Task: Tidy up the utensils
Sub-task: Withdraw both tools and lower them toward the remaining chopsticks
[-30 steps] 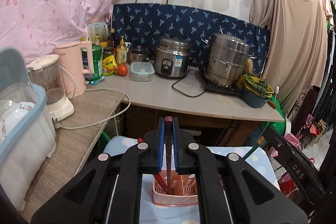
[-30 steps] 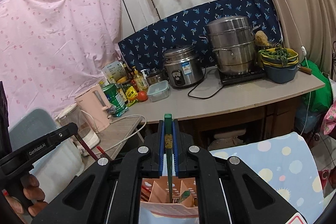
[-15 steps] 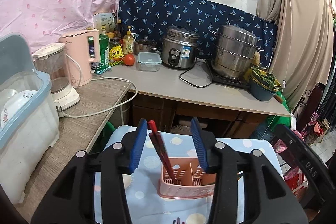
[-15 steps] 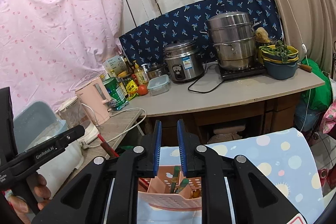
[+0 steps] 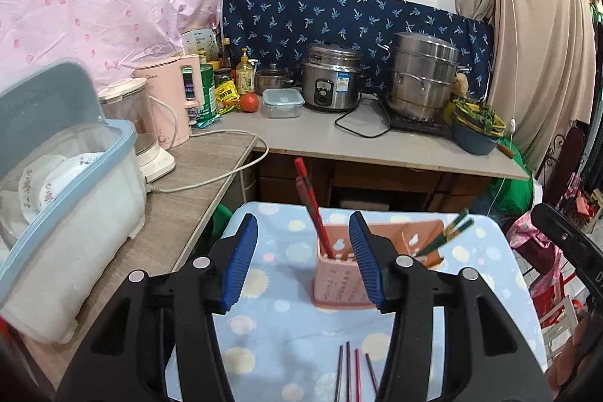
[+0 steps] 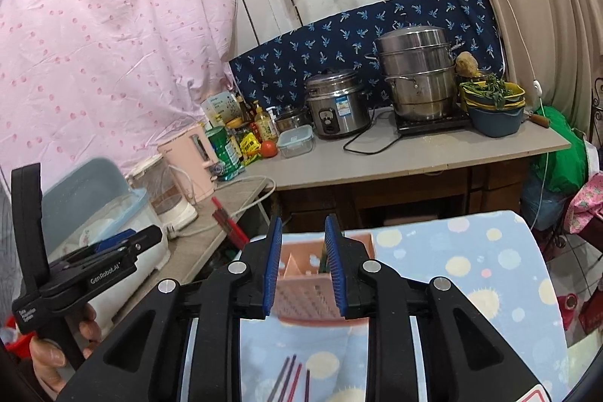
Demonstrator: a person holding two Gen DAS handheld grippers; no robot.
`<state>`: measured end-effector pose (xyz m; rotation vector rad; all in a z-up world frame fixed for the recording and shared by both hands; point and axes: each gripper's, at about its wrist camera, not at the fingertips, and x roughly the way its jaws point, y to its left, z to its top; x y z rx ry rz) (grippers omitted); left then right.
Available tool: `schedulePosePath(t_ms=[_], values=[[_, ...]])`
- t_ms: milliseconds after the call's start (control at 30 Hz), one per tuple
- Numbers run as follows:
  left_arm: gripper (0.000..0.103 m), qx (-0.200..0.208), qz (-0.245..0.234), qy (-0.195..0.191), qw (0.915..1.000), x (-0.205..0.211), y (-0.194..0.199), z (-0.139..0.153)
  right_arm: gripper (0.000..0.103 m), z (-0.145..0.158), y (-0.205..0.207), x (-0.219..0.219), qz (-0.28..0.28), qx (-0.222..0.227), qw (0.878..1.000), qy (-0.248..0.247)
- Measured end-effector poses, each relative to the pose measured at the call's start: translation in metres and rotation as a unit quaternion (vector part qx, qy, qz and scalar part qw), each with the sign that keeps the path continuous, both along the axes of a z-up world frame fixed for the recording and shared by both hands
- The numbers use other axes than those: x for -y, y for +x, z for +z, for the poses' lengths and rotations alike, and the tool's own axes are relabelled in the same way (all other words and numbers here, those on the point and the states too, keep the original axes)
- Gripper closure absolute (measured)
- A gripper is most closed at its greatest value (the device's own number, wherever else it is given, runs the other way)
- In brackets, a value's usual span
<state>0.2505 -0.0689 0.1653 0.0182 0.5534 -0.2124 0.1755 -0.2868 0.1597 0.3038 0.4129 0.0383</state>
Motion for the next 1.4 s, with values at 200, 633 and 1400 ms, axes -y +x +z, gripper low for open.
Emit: schedulePosePath(t_ms=[200, 633, 1400], values=[[0.055, -0.009, 0.001, 0.016, 0.9998, -0.006, -0.032, -0.013, 0.079, -0.018, -0.038, -0.013, 0.007, -0.022, 1.000, -0.007], [0.055, -0.044, 0.001, 0.050, 0.9978, -0.014, -0.091, -0.062, 0.079, -0.073, -0.105, -0.036, 0.010, -0.083, 0.996, -0.007], [0.054, -0.135, -0.005, 0.076, 0.9879, -0.036, -0.158, -0.155, 0.079, -0.178, -0.171, -0.078, 0.027, -0.195, 0.980, -0.015]])
